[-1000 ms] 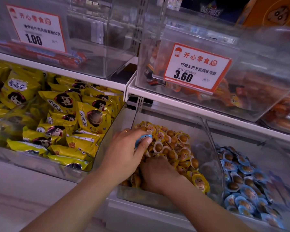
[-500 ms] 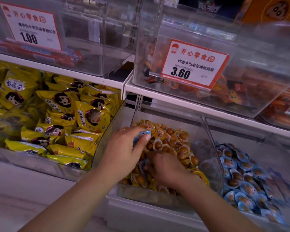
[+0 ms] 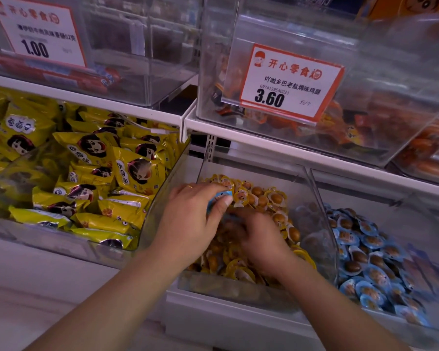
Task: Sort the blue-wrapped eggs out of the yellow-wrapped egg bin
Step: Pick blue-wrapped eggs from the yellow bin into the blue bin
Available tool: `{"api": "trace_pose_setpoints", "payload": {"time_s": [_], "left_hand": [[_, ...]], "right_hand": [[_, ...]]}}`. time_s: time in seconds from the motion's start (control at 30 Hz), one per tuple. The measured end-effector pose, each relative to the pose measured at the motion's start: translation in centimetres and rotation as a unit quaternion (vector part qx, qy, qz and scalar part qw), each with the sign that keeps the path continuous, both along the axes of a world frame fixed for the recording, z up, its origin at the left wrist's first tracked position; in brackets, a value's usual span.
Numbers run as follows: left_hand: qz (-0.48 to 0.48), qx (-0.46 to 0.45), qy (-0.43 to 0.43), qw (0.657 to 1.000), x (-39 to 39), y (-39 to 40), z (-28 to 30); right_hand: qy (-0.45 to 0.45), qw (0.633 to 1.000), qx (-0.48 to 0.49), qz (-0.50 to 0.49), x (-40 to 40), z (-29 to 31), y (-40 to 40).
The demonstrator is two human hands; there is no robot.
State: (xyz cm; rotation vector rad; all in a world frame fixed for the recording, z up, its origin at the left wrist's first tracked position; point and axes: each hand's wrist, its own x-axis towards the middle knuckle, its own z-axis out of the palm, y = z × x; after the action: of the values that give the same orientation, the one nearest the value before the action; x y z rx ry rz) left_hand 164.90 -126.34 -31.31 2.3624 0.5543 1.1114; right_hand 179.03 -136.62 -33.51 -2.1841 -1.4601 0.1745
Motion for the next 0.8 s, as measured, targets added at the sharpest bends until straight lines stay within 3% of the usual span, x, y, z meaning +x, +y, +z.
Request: {"api": "trace_pose_setpoints", "payload": {"time_s": [0.07, 0.1, 0.17, 0.2, 0.23, 0.27, 0.4, 0.5, 0.6, 0.67, 0.73, 0.8], "left_hand": [[-0.008, 0.031, -0.029, 0.999, 0.5, -1.2, 0.7], [-0.022, 0.027, -0.045, 0.998, 0.9, -2.0, 0.9], [-0.048, -0.019, -0.063, 0.997, 1.7, -3.7, 1.1], [-0.058, -0.048, -0.068, 0.995, 2.2, -4.5, 1.1], [-0.068, -0.066, -0.067, 0.993, 2.6, -5.2, 1.1], [-0.078, -0.061, -0.053, 0.994, 3.1, -5.9, 1.0], [-0.181, 0.041, 0.094, 0.978, 4.6, -8.0, 0.5], [-0.235, -0.015, 0.135, 0.962, 4.3, -8.1, -0.1], [-0.203, -0.068, 0.139, 0.967, 3.7, -5.8, 0.1], [-0.169, -0.096, 0.144, 0.970, 3.3, -4.0, 0.1], [-0.144, -0.099, 0.151, 0.973, 2.6, -3.2, 0.1], [-0.120, -0.015, 0.142, 0.982, 1.7, -3.0, 0.8]], "right_hand": [[0.181, 0.971, 0.142, -0.069, -0.2, 1.6, -1.7], [0.336, 0.917, 0.194, -0.090, -0.5, 2.5, -2.7], [0.629, 0.741, 0.226, -0.056, -1.3, 4.3, -4.5], [0.712, 0.666, 0.222, -0.022, -1.6, 5.2, -5.3], [0.752, 0.620, 0.222, 0.011, -1.8, 5.9, -5.9], [0.758, 0.610, 0.228, 0.028, -1.8, 6.3, -6.3], [0.622, 0.729, 0.276, -0.079, -0.5, 6.1, -8.3], [0.519, 0.779, 0.333, -0.115, 2.2, 5.7, -11.2], [0.217, 0.890, 0.326, -0.234, 6.3, 6.1, -14.5], [0.108, 0.942, 0.204, -0.244, 8.4, 5.6, -16.1], [0.070, 0.963, 0.082, -0.248, 9.0, 4.5, -16.9], [-0.043, 0.949, 0.136, -0.282, 8.4, 3.8, -16.7]]}}
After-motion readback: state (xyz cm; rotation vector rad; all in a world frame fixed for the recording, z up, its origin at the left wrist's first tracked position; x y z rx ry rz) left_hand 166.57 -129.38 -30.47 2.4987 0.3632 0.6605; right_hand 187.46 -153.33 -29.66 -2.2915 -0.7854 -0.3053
